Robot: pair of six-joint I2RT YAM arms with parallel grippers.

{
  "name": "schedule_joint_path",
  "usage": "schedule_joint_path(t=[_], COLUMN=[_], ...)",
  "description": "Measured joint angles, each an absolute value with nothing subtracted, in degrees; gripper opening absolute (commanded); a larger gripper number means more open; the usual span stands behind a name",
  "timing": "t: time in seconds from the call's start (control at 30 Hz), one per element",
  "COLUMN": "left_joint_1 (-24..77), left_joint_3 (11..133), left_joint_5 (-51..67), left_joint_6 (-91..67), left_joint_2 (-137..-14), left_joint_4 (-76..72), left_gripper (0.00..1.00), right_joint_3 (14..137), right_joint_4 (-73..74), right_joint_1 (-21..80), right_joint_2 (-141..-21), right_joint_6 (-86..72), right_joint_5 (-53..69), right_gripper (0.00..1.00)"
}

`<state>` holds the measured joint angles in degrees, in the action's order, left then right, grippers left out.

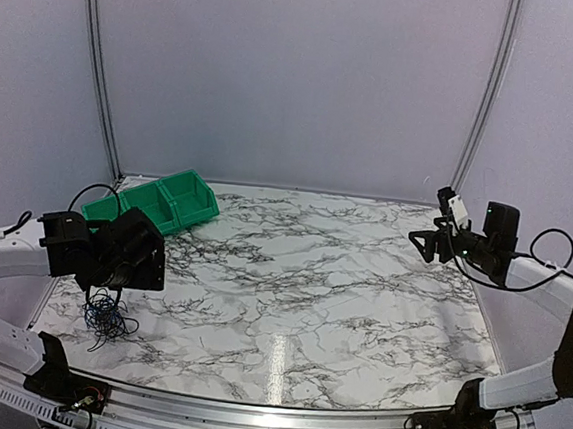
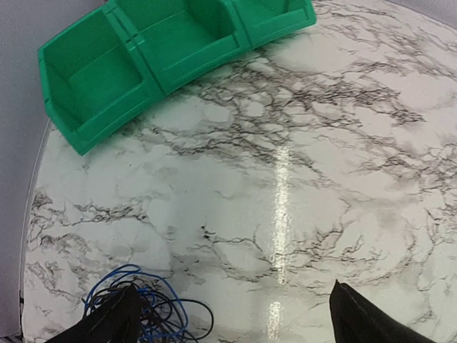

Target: Untangle the cables

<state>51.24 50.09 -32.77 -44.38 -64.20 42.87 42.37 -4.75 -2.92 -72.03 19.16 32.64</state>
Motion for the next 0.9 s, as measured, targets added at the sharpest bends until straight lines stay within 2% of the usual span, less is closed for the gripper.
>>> schedule_joint_path(t=[0.23,0.47,0.63,0.9], left_joint_1=[53.28,53.78,53.8,55.24], left_joint_3=[43.46,39.68,38.33,38.28], left_joint_5=[-39.88,-44.14,-43.38,-34.46], left_joint_6=[-59.9,-72.03,-70.87,-61.73], left_joint_2=[-66.11,-73.84,-78.78,-84.84], left_joint_4=[49.76,51.27,42.81,23.77], left_gripper=[0.99,0.99,0.97,0.89], right_joint_3=[45.28,46.52,47.11,47.13], right_joint_4=[-1.93,1.76,3.55,4.62], right_joint_1=[-2.92,-2.92,-2.92,-2.92], right_joint_2=[-75.09,-77.71,-79.09,-79.64], right_joint_6=[20.25,21.69,22.15,22.61], right_joint_5=[36.91,39.38,40.88,41.91], right_gripper=[0.93,0.9,0.89,0.87])
